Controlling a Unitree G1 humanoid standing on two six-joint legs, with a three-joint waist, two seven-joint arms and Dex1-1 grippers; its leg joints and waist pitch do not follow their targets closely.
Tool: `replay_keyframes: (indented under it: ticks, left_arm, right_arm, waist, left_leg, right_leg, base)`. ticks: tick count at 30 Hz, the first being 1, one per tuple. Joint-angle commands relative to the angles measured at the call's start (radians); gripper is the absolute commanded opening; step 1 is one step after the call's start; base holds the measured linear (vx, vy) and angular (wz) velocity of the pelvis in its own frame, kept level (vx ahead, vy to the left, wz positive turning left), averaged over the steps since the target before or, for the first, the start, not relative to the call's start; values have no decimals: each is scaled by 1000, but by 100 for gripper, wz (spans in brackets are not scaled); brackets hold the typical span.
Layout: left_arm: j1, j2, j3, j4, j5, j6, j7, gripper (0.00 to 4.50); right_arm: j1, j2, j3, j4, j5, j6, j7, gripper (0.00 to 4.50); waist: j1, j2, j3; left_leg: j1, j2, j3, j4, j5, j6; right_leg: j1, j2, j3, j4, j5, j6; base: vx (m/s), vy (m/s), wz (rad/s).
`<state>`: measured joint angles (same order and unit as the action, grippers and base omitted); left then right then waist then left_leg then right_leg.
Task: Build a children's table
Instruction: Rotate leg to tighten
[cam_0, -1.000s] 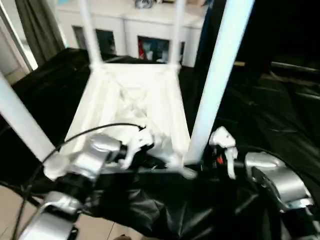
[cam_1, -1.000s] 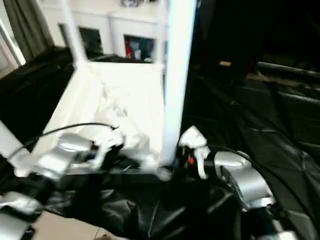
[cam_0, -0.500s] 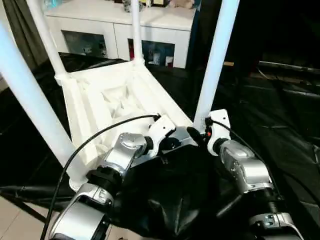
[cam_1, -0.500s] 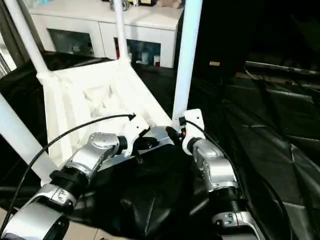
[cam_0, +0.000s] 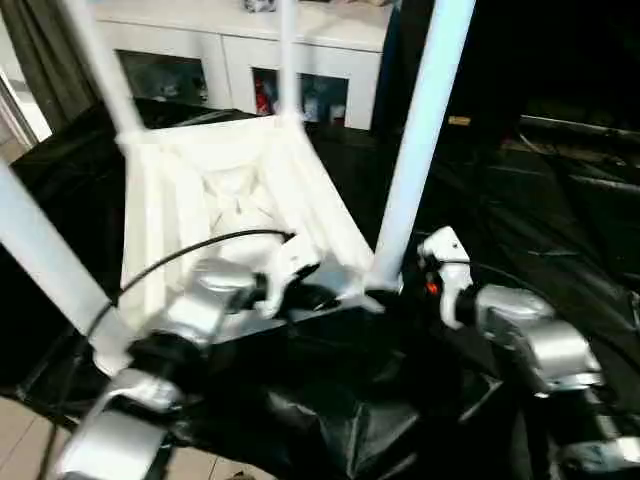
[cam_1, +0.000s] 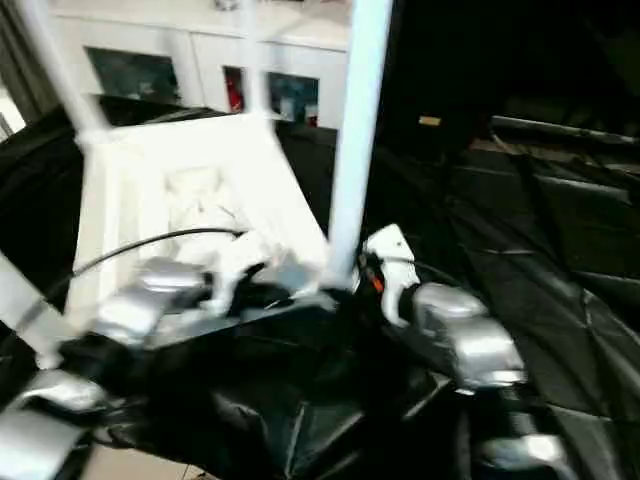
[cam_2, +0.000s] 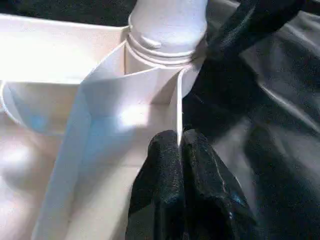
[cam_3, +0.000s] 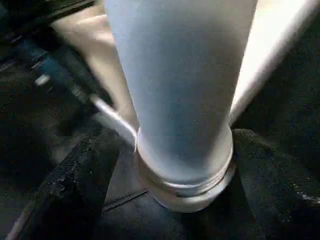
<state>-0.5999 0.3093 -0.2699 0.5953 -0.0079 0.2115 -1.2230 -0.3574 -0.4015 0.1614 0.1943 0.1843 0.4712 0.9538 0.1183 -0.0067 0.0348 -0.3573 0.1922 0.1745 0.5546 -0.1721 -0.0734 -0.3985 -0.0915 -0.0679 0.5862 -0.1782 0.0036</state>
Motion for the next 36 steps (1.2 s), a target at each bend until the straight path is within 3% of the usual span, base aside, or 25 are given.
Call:
replay_keyframes:
  ticks: [1, 4, 10, 13, 15, 17, 18, 24, 30, 34, 35, 36]
  left_arm:
    - [12, -13, -35, -20, -19, -8, -54, 0]
    - [29, 11, -46, -61, -49, 11, -120, 0]
    - [59, 54, -57, -116, -67, 41, -195, 0]
    - [67, 53, -52, -118, -63, 39, -193, 0]
    - [70, 52, -54, -125, -66, 42, -177, 0]
    - [70, 51, -54, -127, -67, 44, -172, 0]
    - [68, 49, -54, -128, -67, 46, -165, 0]
    - [68, 30, -31, -116, -54, 25, -102, 0]
    - [52, -15, -10, -60, -18, 17, 33, 0]
    - [-7, -100, 15, 42, 24, 13, 242, 0]
    - [-7, -100, 15, 42, 24, 13, 242, 0]
    - [-50, -169, 34, 98, 39, 31, 383, 0]
  right_arm:
    - [1, -10, 73, -72, 39, 15, 109, 380]
    - [7, -39, 88, -93, 44, 14, 146, 380]
    - [18, -65, 118, -117, 30, 1, 186, 380]
    - [19, -59, 121, -122, 35, 4, 187, 347]
    - [23, -66, 126, -127, 41, 8, 193, 344]
    - [25, -68, 126, -128, 41, 8, 195, 311]
    - [27, -68, 126, -126, 39, 6, 198, 307]
    - [31, -47, 126, -113, 32, 0, 175, 265]
    - [33, 30, 87, -58, -7, -3, 6, 254]
    - [38, 149, 12, 13, -46, 25, -245, 252]
    - [38, 149, 12, 13, -46, 25, -245, 252]
    - [33, 225, -24, 56, -73, 39, -402, 252]
  waist:
    - [8, -5, -51]
    - [18, -7, -49]
    - [25, -10, -46]
    - [23, -11, -47]
    - [23, -11, -48]
    - [26, -12, -49]
    - [26, -17, -50]
    - [29, -9, -47]
    - [21, -3, -43]
    - [11, -7, -38]
    - [12, -8, -40]
    - [10, -3, -39]
  left_leg:
    - [4, 38, -2, -54, -186, 61]
    - [7, 42, -3, -59, -226, 37]
    - [9, 41, -3, -60, -245, 19]
    - [8, 40, -6, -61, -256, 8]
    - [8, 40, -6, -60, -248, 9]
    - [7, 38, -4, -57, -226, 17]
    - [6, 38, -3, -56, -220, 20]
    - [7, 38, -4, -56, -227, 22]
    - [9, 35, -9, -63, -299, -11]
    - [22, 26, -14, -65, -370, -40]
    - [21, 28, -17, -66, -366, -41]
    - [18, 29, -17, -68, -362, -35]
  right_leg:
    - [54, -54, 39, -51, -109, -233]
    - [50, -59, 42, -54, -189, -223]
    - [45, -58, 45, -57, -224, -206]
    - [45, -58, 45, -57, -235, -199]
    - [45, -57, 46, -56, -219, -200]
    - [46, -57, 46, -52, -189, -207]
    - [47, -56, 45, -52, -182, -208]
    - [44, -56, 45, -54, -190, -209]
    - [44, -59, 44, -67, -309, -175]
    - [34, -61, 39, -93, -515, -103]
    - [36, -63, 39, -93, -520, -95]
    - [34, -61, 40, -95, -515, -86]
  base:
    - [0, 0, 0]
    - [0, 0, 0]
    - [0, 0, 0]
    - [0, 0, 0]
    - [0, 0, 0]
    - [0, 0, 0]
    - [0, 0, 0]
    - [0, 0, 0]
    - [0, 0, 0]
    - [0, 0, 0]
    - [0, 0, 0]
    - [0, 0, 0]
